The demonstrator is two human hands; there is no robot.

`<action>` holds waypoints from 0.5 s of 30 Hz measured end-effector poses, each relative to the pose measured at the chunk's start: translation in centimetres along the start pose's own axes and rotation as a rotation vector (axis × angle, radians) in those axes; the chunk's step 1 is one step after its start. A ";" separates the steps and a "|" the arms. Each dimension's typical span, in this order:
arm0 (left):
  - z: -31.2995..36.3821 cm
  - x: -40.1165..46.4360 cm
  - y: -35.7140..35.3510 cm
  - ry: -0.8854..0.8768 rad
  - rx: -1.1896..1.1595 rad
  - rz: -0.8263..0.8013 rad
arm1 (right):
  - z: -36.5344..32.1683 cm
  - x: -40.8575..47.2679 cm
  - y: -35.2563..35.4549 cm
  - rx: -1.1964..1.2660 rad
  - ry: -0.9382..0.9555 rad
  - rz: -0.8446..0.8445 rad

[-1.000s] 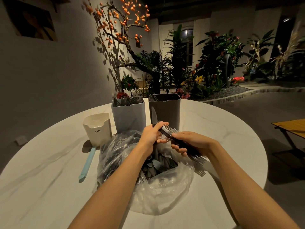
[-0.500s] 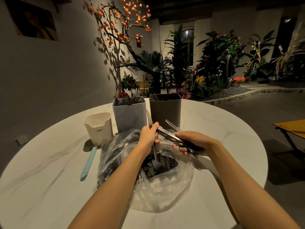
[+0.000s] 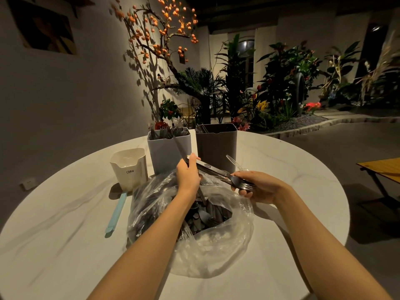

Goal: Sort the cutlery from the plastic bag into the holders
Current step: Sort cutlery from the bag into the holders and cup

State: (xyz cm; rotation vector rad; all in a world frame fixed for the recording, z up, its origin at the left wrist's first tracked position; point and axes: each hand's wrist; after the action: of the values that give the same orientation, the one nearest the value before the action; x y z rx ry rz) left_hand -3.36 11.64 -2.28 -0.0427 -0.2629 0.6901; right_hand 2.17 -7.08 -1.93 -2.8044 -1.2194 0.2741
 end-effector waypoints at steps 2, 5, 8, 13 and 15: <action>-0.1 0.1 0.1 0.008 -0.009 0.033 | 0.0 0.0 -0.2 0.035 0.000 0.003; -0.1 0.2 0.2 0.017 -0.020 0.055 | 0.0 -0.1 -0.4 0.107 -0.035 0.024; -0.1 0.1 0.2 0.016 -0.021 0.057 | 0.0 -0.2 -0.3 0.167 -0.091 0.062; 0.0 -0.1 0.1 -0.021 -0.018 0.074 | -0.2 -0.3 -0.6 0.171 -0.108 0.115; -0.1 -0.1 0.1 -0.031 -0.016 0.088 | -0.2 -0.2 -0.5 0.180 -0.098 0.158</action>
State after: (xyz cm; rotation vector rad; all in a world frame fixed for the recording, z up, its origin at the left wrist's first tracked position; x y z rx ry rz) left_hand -3.44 11.67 -2.39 -0.0586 -0.2978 0.7764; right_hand 1.75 -6.92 -1.64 -2.7609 -0.9377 0.5099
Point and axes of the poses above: each hand's wrist, its own x-axis towards the middle knuckle, its own y-axis out of the back of the hand, z = x × y, and after that the axes turned 3 degrees about y, right-handed
